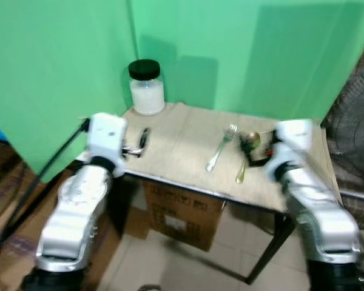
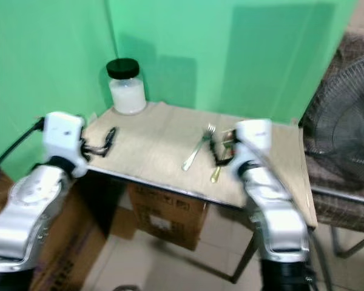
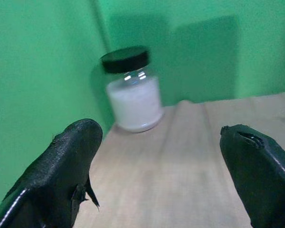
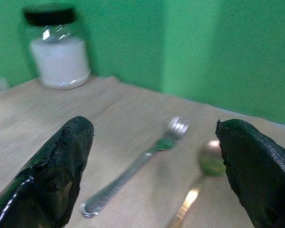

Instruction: Setting the table

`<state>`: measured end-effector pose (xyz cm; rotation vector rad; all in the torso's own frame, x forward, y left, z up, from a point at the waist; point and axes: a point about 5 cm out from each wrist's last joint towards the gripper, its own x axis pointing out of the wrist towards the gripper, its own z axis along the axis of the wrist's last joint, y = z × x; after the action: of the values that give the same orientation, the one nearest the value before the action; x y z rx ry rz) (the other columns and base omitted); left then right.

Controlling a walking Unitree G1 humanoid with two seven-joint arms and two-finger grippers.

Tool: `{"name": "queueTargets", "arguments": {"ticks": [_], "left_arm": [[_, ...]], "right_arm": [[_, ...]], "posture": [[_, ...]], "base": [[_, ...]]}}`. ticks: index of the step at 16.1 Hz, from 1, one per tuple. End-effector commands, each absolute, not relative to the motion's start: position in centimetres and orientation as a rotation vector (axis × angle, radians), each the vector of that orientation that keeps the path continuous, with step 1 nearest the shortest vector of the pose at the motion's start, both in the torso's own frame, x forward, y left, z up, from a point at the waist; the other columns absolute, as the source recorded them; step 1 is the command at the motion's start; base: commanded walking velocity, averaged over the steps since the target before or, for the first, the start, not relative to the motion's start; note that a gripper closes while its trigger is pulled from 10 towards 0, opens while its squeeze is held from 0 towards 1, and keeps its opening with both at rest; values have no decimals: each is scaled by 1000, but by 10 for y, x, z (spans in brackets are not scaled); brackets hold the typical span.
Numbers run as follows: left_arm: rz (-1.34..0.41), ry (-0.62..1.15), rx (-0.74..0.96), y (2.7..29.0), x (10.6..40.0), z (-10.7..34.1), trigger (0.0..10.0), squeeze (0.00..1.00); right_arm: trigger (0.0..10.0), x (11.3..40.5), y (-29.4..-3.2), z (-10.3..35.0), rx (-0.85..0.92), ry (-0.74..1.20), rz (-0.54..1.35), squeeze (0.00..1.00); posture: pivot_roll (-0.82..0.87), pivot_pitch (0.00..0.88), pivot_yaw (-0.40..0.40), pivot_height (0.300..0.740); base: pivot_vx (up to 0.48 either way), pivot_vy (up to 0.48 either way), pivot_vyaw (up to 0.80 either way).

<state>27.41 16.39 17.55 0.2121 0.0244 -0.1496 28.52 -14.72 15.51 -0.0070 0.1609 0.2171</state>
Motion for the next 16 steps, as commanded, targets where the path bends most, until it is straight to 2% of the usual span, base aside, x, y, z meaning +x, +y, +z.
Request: {"name": "queueTargets", "arguments": {"ticks": [1,5,16], "left_arm": [[-165,18,213,160,275,177,10000,0],[-168,18,212,159,275,176,10000,0],[-175,19,211,157,273,174,10000,0]], "right_arm": [[10000,285,-158,154,-35,185,180,0],[10000,283,-157,156,-1,184,233,0],[10000,279,-152,152,-59,194,302,0]], "posture": [[144,0,14,740],[145,0,5,740],[143,0,3,740]], "base": [[300,0,0],[301,0,0],[296,0,0]]}}
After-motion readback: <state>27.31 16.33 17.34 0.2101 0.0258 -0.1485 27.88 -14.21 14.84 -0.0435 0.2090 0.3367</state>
